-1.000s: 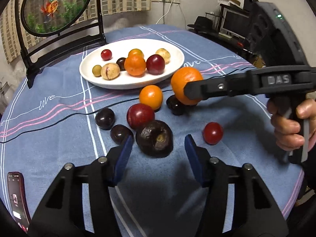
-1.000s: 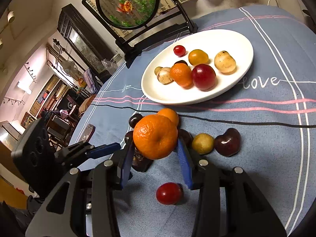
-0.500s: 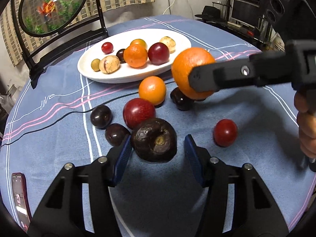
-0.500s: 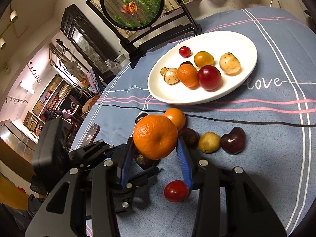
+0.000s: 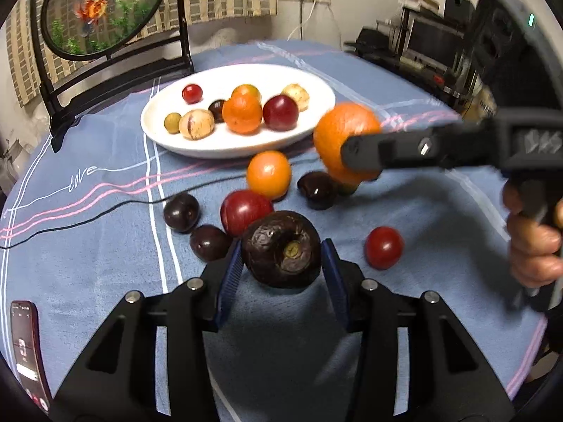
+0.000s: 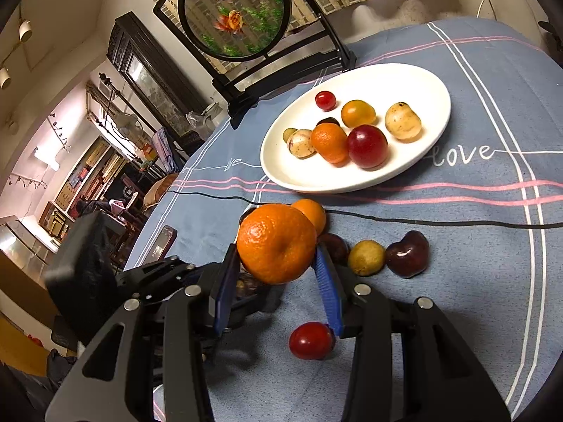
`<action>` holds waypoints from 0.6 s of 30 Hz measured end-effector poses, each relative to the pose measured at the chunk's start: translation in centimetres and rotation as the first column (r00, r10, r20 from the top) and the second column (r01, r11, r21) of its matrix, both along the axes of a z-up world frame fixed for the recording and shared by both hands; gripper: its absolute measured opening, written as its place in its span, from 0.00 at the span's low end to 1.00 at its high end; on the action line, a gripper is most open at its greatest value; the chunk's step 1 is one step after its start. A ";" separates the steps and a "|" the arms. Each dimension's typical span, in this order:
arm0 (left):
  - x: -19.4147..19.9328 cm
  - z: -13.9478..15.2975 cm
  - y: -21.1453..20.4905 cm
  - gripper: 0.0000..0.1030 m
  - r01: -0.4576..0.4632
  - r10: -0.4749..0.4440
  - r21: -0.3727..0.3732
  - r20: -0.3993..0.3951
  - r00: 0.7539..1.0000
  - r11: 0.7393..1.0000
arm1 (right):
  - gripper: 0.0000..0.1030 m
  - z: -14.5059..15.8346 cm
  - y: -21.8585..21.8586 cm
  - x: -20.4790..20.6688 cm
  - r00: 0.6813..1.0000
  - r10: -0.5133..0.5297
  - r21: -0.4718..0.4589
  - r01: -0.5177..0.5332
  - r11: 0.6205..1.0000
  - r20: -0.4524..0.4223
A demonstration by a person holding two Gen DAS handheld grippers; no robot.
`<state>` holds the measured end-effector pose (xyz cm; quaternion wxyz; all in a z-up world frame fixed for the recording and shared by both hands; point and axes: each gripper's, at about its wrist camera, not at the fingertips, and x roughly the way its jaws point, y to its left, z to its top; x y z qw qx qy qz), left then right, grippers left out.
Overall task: Organize fruits
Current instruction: 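Grasp the wrinkled dark passion fruit with the left tool while the right tool grasps a tangerine, then carry the passion fruit and tangerine onto the white plate and open both tools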
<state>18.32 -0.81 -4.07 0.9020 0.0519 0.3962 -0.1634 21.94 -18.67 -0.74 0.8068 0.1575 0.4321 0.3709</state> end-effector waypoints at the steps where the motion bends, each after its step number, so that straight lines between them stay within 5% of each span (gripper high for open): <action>1: -0.2 0.3 0.2 0.45 -0.001 0.001 -0.025 0.002 1.000 1.000 | 0.43 0.0 0.1 -0.1 1.000 0.001 -0.004 -0.001 1.000 0.003; 7: 0.4 2.3 2.3 0.45 -0.059 0.063 -0.146 0.026 0.998 0.988 | 0.43 0.6 -0.1 0.0 0.997 -0.021 -0.005 0.022 1.000 0.079; 12: 5.1 4.1 4.0 0.45 -0.178 0.184 -0.201 0.010 0.983 0.963 | 0.42 1.8 -0.6 3.2 0.974 -0.157 0.000 0.159 0.987 0.162; 18: 12.1 4.3 3.9 0.45 -0.271 0.277 -0.167 0.008 0.961 0.948 | 0.42 1.6 -0.4 8.5 0.940 -0.262 -0.075 0.284 0.956 0.219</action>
